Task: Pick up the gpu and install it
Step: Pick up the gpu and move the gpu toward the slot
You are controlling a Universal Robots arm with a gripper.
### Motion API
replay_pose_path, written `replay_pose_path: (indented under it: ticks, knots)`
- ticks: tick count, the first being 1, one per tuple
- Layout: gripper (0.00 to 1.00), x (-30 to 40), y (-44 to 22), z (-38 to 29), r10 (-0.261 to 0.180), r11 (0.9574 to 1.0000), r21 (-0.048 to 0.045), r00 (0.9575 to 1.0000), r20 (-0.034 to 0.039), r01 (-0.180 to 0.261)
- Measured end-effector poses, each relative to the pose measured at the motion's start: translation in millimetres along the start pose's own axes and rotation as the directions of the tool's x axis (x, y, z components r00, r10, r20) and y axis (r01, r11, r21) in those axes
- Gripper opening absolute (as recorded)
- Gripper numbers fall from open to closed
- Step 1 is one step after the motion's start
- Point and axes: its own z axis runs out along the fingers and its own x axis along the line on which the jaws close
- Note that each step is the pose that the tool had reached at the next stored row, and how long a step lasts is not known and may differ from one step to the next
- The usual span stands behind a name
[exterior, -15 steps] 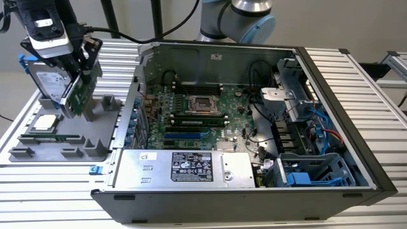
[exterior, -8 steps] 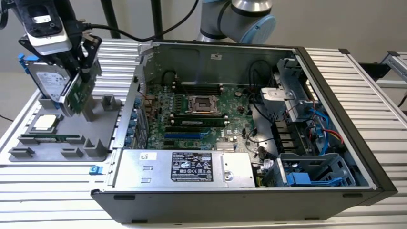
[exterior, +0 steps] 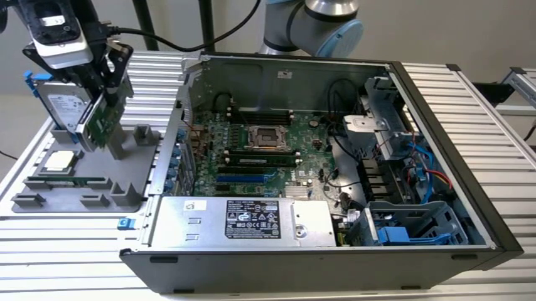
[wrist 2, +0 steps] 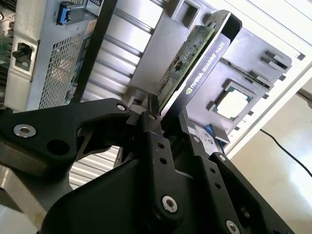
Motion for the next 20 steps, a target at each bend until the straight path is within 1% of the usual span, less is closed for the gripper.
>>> replay_pose_path:
  ticks: [20]
  knots:
    - [0.00,-0.2,0.6,-12.2,0.000,1.0000,0.0000,1.0000,-0.0001,0.000]
